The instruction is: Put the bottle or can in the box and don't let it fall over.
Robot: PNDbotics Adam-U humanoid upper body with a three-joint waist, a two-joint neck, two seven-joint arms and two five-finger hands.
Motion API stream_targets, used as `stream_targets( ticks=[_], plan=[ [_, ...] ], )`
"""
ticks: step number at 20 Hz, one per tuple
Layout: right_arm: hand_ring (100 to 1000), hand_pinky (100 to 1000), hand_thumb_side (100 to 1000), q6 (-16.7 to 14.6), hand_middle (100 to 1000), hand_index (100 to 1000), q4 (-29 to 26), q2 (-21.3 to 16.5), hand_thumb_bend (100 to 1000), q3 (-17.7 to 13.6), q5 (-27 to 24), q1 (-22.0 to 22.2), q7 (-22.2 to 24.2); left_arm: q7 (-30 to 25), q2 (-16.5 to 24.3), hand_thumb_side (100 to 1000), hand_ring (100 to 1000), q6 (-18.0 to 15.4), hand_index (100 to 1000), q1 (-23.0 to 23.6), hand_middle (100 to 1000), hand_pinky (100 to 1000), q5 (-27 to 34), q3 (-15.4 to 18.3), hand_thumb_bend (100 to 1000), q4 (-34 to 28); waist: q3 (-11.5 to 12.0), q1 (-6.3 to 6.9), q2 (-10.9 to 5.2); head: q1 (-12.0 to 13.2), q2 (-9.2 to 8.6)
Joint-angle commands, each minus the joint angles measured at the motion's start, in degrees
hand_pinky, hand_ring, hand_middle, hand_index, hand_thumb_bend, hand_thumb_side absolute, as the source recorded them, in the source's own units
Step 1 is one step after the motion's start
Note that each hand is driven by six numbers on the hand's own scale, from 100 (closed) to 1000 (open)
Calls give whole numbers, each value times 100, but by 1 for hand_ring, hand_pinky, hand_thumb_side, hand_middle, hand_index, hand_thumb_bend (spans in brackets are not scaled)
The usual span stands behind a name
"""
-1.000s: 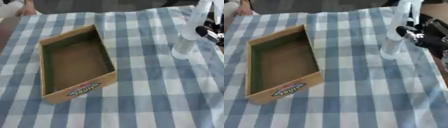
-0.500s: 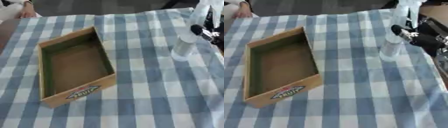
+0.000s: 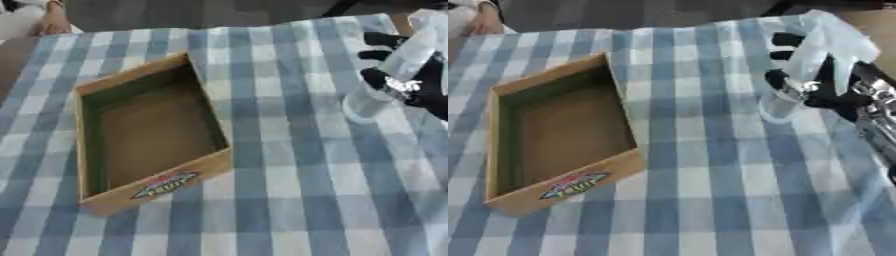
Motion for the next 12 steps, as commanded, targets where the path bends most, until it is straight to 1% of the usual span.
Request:
stream_targets(
  ticks=[1, 5, 6, 9, 10, 12],
  plan=[
    [916, 833, 209, 6, 1000, 860, 84, -73, 372, 9, 155, -127, 47, -24, 94, 617, 1000, -5, 708, -51, 762, 1000, 28, 27, 100, -86, 25, -11, -68, -23, -94],
    [888, 810, 145, 61, 1000, 848, 183, -14, 361, 107, 245, -255, 171, -36, 80, 618, 1000, -8, 708, -57, 761, 1000, 30, 25, 100, -89, 52, -11, -45, -52, -104],
    [871, 797, 109, 75, 1000, 834, 195, 1, 357, 131, 262, -283, 212, -40, 78, 617, 1000, -8, 708, -58, 761, 1000, 31, 24, 100, -90, 59, -11, -44, -60, -108],
    [832, 760, 100, 104, 971, 805, 234, 54, 348, 181, 297, -332, 277, -45, 75, 617, 1000, -12, 708, -59, 761, 1000, 35, 28, 100, -92, 71, -10, -44, -65, -115],
    [804, 726, 100, 104, 953, 789, 250, 68, 338, 191, 306, -339, 276, -47, 76, 617, 1000, -13, 708, -57, 761, 1000, 36, 28, 100, -92, 73, -12, -45, -65, -118],
    [775, 680, 100, 89, 926, 759, 288, 93, 312, 203, 301, -351, 230, -53, 74, 618, 1000, -12, 708, -54, 761, 1000, 39, 27, 100, -90, 75, -16, -46, -63, -126]
  ],
)
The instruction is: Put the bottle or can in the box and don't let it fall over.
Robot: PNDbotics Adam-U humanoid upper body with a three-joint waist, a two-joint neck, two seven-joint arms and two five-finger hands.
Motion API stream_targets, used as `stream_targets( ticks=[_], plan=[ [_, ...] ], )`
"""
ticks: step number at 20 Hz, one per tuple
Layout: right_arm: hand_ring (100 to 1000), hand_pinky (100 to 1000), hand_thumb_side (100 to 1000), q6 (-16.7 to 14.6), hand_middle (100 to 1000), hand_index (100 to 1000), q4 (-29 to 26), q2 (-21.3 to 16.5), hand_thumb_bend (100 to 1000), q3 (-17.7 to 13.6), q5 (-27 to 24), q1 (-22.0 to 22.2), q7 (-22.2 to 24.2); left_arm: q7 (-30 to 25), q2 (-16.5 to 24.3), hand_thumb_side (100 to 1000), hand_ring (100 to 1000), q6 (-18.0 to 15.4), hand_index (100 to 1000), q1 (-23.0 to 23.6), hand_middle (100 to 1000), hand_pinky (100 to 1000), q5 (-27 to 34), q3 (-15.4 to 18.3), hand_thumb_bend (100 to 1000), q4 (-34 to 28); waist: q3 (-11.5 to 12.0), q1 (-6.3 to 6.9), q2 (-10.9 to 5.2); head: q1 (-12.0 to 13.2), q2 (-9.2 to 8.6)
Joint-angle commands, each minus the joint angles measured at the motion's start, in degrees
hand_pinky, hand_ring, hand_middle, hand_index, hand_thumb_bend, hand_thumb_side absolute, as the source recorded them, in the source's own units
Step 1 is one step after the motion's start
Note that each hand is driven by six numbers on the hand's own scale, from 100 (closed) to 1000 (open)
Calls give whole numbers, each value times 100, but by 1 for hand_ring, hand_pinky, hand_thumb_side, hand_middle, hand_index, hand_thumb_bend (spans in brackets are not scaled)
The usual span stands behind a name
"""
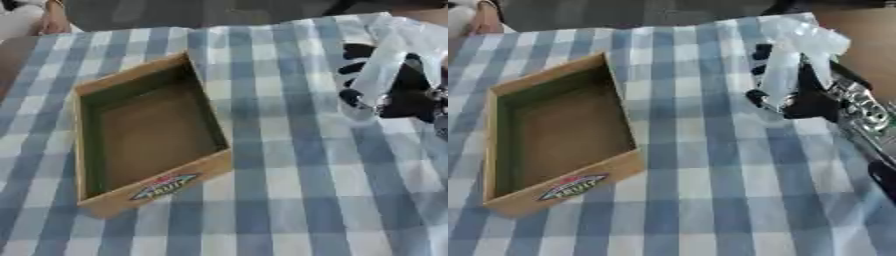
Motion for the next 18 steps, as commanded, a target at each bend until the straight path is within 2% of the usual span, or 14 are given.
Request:
stream_targets(
  ticks=[1, 4, 5, 6, 7, 9, 11, 13, 16, 18],
  plan=[
    [765, 667, 100, -28, 918, 749, 22, -71, 300, -16, 4, -95, -56, -27, 97, 618, 1000, -8, 708, -51, 761, 1000, 30, 26, 100, -89, 16, -21, -92, -4, -81],
    [683, 588, 100, -66, 851, 656, 92, -38, 171, 7, -120, -134, -240, -43, 94, 617, 1000, -6, 708, -54, 761, 1000, 39, 23, 100, -89, 24, -21, -92, -7, -86],
    [653, 562, 100, -105, 828, 626, 109, -24, 152, 13, -192, -150, -314, -50, 94, 617, 1000, -5, 708, -55, 761, 1000, 41, 23, 100, -90, 27, -18, -91, -8, -86],
    [582, 488, 100, -156, 766, 544, 119, -14, 100, 20, -260, -163, -380, -56, 93, 616, 1000, -5, 708, -55, 759, 1000, 43, 23, 100, -90, 29, -15, -90, -12, -86],
    [546, 443, 100, -232, 730, 498, 126, -3, 100, 20, -327, -172, -461, -60, 91, 616, 1000, -5, 708, -55, 758, 1000, 45, 24, 100, -90, 30, -11, -88, -17, -87],
    [420, 262, 100, -381, 570, 340, 153, 14, 100, 31, -418, -179, -624, -64, 87, 615, 1000, -5, 707, -52, 757, 1000, 50, 26, 100, -88, 32, -4, -86, -25, -86],
    [293, 125, 100, -490, 444, 222, 189, 30, 100, 55, -437, -183, -737, -69, 83, 615, 1000, -5, 706, -50, 755, 1000, 52, 27, 100, -87, 33, 0, -84, -33, -84],
    [176, 100, 100, -570, 322, 154, 228, 53, 100, 51, -457, -185, -881, -71, 78, 615, 1000, -5, 706, -50, 753, 1000, 54, 28, 100, -86, 33, 4, -81, -38, -80],
    [112, 100, 100, -623, 276, 130, 229, 62, 207, 44, -457, -186, -1197, -71, 80, 613, 1000, -6, 705, -49, 750, 1000, 59, 30, 100, -85, 31, 11, -80, -36, -68],
    [107, 100, 100, -642, 272, 127, 174, 54, 202, 46, -430, -187, -1322, -74, 82, 616, 1000, -6, 704, -49, 748, 1000, 58, 30, 100, -86, 28, 14, -81, -32, -64]
  ],
)
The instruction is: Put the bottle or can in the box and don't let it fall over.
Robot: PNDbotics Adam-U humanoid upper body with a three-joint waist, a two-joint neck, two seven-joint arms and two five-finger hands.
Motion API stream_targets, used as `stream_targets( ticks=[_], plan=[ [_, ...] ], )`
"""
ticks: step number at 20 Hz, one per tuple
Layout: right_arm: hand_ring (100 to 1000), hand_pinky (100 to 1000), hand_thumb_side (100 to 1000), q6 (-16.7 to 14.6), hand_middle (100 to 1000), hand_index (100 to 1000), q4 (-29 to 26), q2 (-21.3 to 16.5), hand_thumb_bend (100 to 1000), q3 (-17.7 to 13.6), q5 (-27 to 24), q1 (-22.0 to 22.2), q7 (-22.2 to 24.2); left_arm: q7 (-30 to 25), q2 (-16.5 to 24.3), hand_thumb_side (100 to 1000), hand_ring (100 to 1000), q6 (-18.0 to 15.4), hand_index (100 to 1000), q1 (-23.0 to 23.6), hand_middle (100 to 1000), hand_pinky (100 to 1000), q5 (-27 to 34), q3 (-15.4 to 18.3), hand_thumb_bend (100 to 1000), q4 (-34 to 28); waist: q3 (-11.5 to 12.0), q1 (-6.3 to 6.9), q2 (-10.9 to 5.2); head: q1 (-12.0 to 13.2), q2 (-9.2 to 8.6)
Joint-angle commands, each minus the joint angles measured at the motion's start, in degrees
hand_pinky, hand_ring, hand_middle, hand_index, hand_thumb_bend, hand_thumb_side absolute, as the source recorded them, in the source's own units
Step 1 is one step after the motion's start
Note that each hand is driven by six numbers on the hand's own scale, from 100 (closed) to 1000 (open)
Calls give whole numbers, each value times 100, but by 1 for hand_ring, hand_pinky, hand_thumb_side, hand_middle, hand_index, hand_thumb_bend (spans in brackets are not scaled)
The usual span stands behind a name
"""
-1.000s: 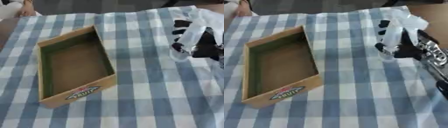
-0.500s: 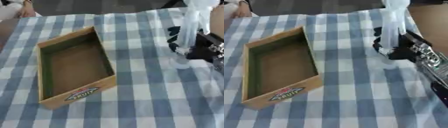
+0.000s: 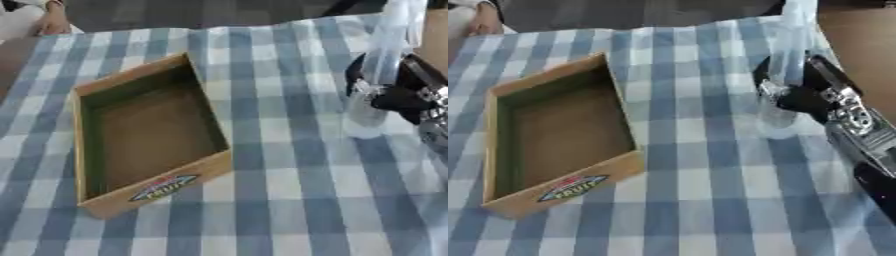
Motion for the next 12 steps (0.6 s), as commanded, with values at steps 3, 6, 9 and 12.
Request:
stream_targets(
  ticks=[3, 6, 9, 12],
  plan=[
    [110, 100, 100, -80, 272, 128, -190, -139, 172, -57, -38, -97, -236, -18, 132, 611, 1000, -5, 704, -47, 746, 1000, 5, 33, 100, -92, 1, -2, -98, -8, -54],
    [111, 100, 100, -140, 269, 128, -362, -211, 148, -113, -132, -139, -281, -17, 145, 610, 1000, -4, 703, -40, 744, 1000, 4, 34, 100, -95, -12, -3, -123, -2, -33],
    [111, 100, 100, -178, 265, 129, -643, -363, 139, -180, -329, -249, -384, -20, 168, 610, 1000, -4, 703, -26, 742, 1000, 7, 32, 100, -98, -25, -11, -175, 4, 0],
    [112, 100, 100, -130, 263, 130, -941, -529, 100, -185, -544, -413, -491, -23, 193, 610, 1000, -3, 703, -25, 741, 1000, 12, 24, 100, -104, -26, -29, -230, 2, 30]
  ],
)
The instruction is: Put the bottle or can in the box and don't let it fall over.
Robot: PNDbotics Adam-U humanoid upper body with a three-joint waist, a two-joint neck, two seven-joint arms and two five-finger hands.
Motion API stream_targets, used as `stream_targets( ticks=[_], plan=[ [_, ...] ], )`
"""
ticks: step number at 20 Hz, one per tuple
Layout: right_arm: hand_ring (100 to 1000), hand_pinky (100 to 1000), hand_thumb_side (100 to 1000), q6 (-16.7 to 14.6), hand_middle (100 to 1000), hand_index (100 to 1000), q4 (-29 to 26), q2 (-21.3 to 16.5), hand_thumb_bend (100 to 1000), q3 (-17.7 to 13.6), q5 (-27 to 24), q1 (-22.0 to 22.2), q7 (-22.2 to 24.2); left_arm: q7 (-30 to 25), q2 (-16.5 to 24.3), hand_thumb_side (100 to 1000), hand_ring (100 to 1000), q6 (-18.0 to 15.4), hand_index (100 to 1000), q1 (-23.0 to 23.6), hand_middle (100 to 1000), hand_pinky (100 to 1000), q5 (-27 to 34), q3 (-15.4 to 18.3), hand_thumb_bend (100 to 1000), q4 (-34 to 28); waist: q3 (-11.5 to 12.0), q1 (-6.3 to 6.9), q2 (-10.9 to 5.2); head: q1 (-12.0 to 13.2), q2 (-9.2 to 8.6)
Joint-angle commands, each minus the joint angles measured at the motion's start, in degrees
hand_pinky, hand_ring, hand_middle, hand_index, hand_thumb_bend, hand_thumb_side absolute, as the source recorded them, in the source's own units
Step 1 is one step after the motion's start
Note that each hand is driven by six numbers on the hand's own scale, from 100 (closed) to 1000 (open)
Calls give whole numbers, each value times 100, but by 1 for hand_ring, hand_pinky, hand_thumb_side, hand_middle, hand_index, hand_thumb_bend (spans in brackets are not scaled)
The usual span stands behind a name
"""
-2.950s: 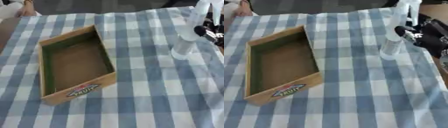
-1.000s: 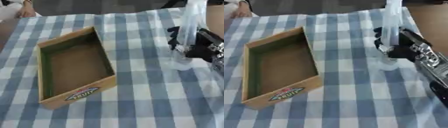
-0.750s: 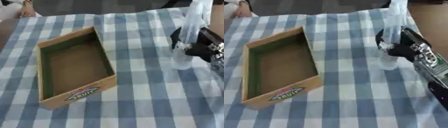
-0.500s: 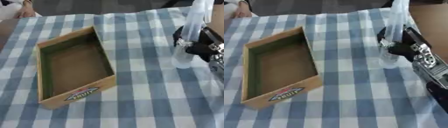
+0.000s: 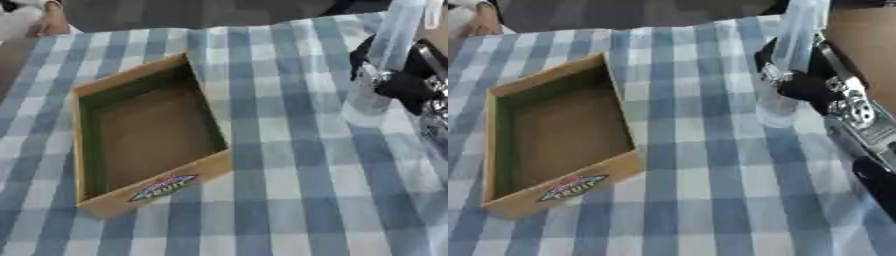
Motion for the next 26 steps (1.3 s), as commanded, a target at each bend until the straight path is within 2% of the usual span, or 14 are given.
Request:
stream_targets(
  ticks=[1, 5, 9, 15, 21, 26],
  plan=[
    [114, 100, 100, 50, 264, 132, -408, -355, 100, -86, -227, -239, -102, -20, 198, 609, 1000, 1, 703, -31, 741, 1000, 14, 19, 100, -106, 12, -30, -178, -6, 33],
    [125, 100, 100, 251, 268, 136, -542, -379, 100, 50, -322, -616, -60, -14, 219, 608, 1000, -3, 703, -39, 741, 1000, 19, 15, 100, -127, 66, -73, -249, -42, 115],
    [136, 100, 100, 323, 272, 141, -535, -287, 100, 163, -309, -874, -42, 37, 232, 607, 1000, -19, 704, -58, 741, 1000, 30, 11, 100, -180, 134, -100, -285, -93, 159],
    [155, 100, 100, 494, 281, 148, -537, 119, 100, 440, -362, -1468, -166, 115, 229, 610, 1000, 15, 705, -35, 742, 1000, 72, 43, 100, -138, 391, -140, -334, -369, 237],
    [164, 100, 100, 509, 286, 153, -419, 334, 100, 617, -243, -1754, -411, 297, 220, 612, 1000, 9, 707, -43, 743, 1000, 124, 113, 100, -160, 696, -172, -320, -712, 258],
    [168, 100, 100, 608, 286, 154, -435, 451, 100, 755, -254, -2015, -524, 123, 139, 623, 1000, 81, 705, -142, 743, 1000, 190, 42, 100, 151, 996, -249, -299, -918, 227]
  ],
)
